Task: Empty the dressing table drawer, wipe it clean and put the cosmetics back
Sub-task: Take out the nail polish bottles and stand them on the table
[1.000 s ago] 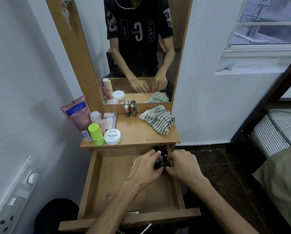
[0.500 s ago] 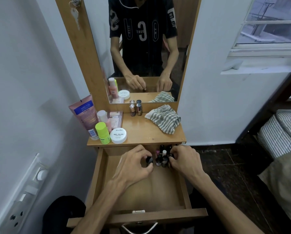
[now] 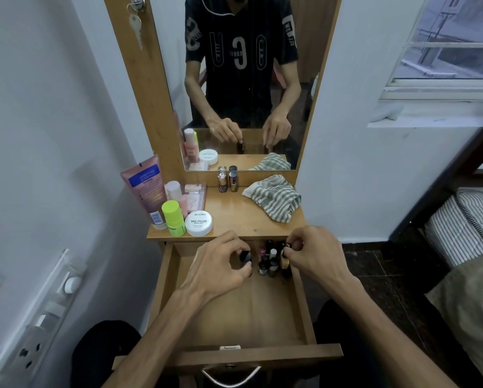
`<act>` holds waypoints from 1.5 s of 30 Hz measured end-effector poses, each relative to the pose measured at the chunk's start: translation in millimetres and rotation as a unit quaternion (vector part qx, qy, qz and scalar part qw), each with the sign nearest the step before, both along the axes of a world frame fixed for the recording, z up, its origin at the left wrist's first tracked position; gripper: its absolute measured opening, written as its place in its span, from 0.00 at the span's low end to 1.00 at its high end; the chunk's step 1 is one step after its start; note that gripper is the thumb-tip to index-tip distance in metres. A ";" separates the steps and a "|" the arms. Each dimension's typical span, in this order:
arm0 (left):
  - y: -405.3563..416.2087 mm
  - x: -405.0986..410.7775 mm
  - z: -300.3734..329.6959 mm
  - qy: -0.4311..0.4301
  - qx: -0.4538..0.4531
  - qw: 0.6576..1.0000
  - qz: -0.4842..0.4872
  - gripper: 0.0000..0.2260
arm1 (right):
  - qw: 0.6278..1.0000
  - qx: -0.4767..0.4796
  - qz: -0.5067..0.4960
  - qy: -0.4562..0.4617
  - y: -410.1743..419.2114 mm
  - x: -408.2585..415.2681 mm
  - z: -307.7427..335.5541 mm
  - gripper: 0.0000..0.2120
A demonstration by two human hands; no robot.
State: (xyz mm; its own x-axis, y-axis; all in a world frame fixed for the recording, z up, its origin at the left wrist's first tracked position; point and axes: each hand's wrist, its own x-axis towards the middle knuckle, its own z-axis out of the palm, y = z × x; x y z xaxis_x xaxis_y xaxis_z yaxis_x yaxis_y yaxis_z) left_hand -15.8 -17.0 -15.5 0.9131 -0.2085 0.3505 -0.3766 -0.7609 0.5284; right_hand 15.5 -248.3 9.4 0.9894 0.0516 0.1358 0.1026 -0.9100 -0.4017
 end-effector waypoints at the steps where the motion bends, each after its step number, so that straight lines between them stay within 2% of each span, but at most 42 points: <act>1: 0.2 1.2 3.1 -0.010 0.000 1.000 -0.003 0.09 | 1.000 0.002 0.004 -0.008 -1.0 0.0 7.1 0.05; 6: 6.0 16.8 29.6 -0.045 0.002 0.999 -0.005 0.09 | 0.998 0.031 0.029 -0.036 2.2 1.5 53.6 0.03; 12: 19.7 60.1 70.1 -0.071 0.080 0.994 0.036 0.10 | 0.993 0.090 0.052 -0.064 29.5 33.7 86.2 0.02; 21: 29.7 119.8 79.9 -0.023 0.189 0.976 0.102 0.10 | 0.989 0.110 0.084 -0.058 86.0 106.4 80.8 0.03; 26: 30.3 135.5 73.3 -0.023 0.188 0.976 0.104 0.08 | 0.991 0.091 0.086 -0.051 103.4 133.6 68.3 0.04; 30: 34.0 143.4 71.8 -0.029 0.187 0.977 0.100 0.12 | 0.991 0.071 0.106 -0.039 105.6 140.8 60.7 0.02; 45: 37.6 153.6 71.8 -0.045 0.159 0.982 0.095 0.15 | 0.986 0.054 0.151 -0.045 107.0 160.5 51.5 0.10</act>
State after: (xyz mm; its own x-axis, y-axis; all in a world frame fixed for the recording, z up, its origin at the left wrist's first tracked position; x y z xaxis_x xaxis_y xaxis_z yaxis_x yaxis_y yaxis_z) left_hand 137.8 20.5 56.4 0.9140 -0.1488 0.3774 -0.2461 -0.9429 0.2243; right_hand 176.0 -141.3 60.9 0.9146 0.3231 0.2431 0.4026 -0.7850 -0.4709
